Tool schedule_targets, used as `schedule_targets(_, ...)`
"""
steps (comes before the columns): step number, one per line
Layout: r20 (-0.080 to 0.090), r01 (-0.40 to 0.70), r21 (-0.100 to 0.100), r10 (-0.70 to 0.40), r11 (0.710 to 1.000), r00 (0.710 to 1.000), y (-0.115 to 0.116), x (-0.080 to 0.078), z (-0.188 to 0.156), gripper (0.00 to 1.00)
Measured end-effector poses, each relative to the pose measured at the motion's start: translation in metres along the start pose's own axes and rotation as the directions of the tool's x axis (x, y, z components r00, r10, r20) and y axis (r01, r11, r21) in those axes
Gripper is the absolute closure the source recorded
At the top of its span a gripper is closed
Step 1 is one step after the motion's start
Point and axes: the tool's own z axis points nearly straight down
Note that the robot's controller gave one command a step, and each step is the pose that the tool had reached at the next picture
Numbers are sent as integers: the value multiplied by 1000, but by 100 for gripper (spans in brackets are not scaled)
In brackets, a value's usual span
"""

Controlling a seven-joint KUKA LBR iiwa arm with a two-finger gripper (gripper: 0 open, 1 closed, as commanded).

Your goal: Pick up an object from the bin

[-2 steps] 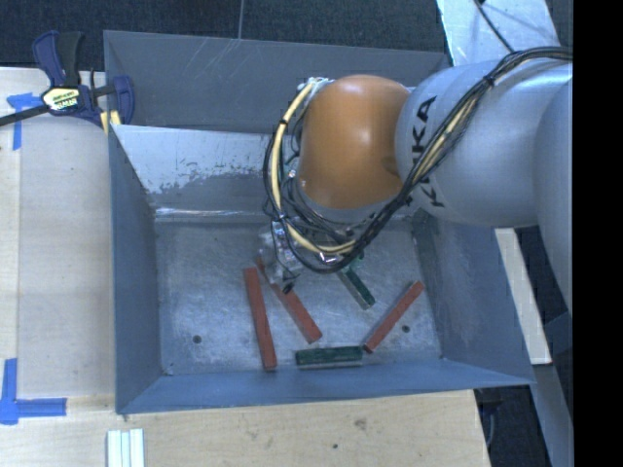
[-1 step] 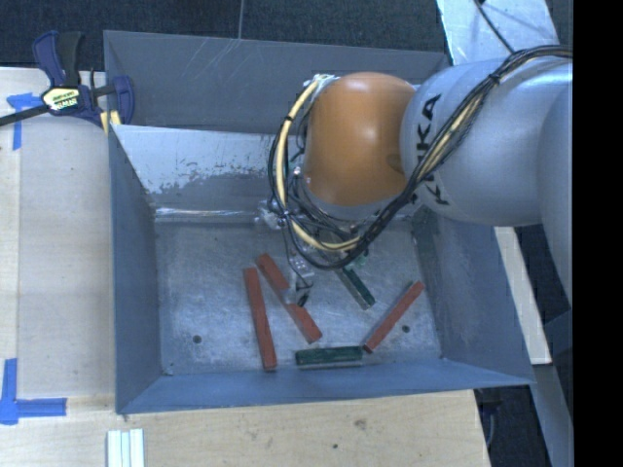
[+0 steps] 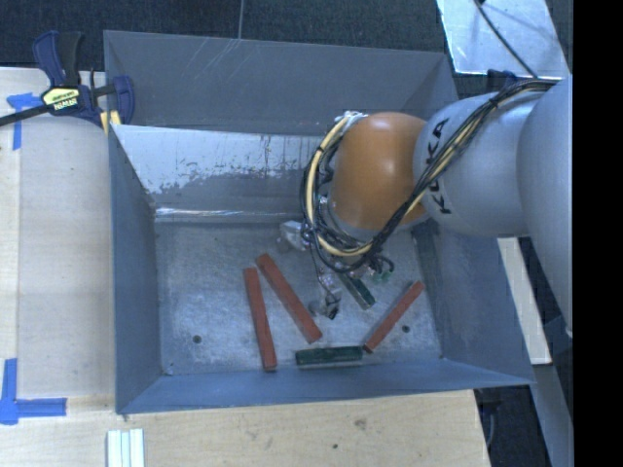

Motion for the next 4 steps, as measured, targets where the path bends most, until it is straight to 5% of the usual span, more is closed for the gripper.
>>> schedule_targets(1, 11, 416, 6, -416, 910, 909, -11, -4, -119, 0)
schedule_targets(2, -4, 287, -4, -287, 958, 958, -64, 106, -44, 0)
schedule_targets(3, 6, 294, -1, -294, 956, 956, -87, 103, -2, 0)
schedule_targets(4, 8, 297, 2, -297, 955, 955, -87, 102, -4, 100)
